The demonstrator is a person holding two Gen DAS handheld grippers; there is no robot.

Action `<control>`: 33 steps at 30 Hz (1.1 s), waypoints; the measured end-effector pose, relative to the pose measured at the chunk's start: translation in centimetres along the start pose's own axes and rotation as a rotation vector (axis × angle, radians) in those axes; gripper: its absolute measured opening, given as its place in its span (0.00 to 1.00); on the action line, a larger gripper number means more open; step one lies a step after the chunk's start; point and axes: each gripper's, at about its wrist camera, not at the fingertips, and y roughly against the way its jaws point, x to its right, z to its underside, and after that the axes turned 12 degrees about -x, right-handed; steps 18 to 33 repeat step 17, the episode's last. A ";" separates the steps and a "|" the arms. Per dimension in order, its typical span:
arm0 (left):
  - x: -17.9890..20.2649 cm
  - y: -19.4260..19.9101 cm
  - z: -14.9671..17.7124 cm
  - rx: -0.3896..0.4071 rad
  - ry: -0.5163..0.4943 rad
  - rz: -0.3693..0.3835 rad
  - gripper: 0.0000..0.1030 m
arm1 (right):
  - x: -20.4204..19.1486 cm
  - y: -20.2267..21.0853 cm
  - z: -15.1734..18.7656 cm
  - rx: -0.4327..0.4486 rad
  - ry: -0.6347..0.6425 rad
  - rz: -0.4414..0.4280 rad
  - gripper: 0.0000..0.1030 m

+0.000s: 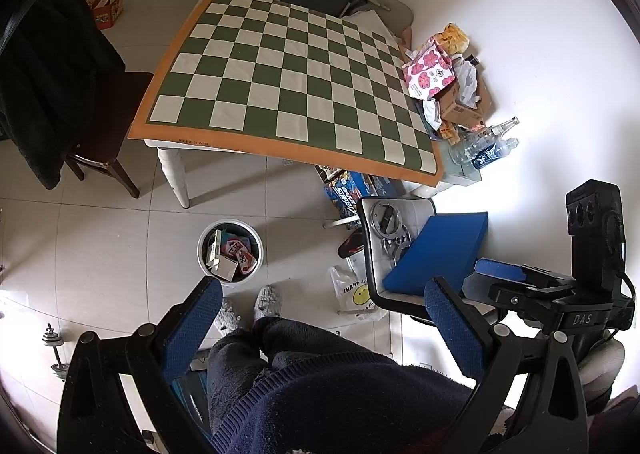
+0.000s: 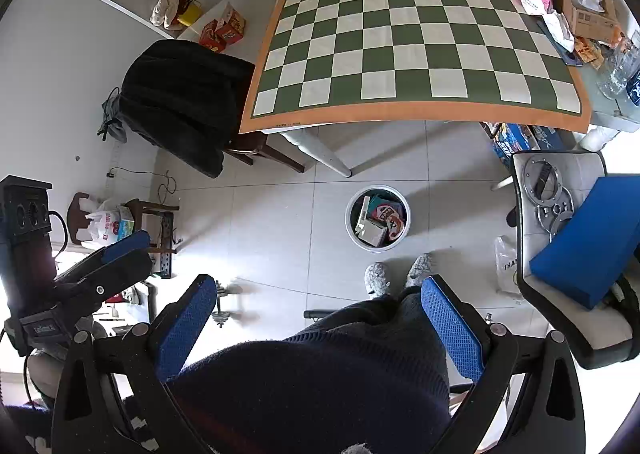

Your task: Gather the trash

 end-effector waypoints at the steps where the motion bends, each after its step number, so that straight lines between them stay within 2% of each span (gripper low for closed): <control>1: 0.0 0.0 0.0 0.000 0.000 0.000 1.00 | 0.0 0.0 0.0 0.000 0.001 0.001 1.00; 33: -0.4 0.3 -0.1 0.000 -0.001 0.000 1.00 | -0.4 0.0 -0.2 -0.001 0.001 -0.003 1.00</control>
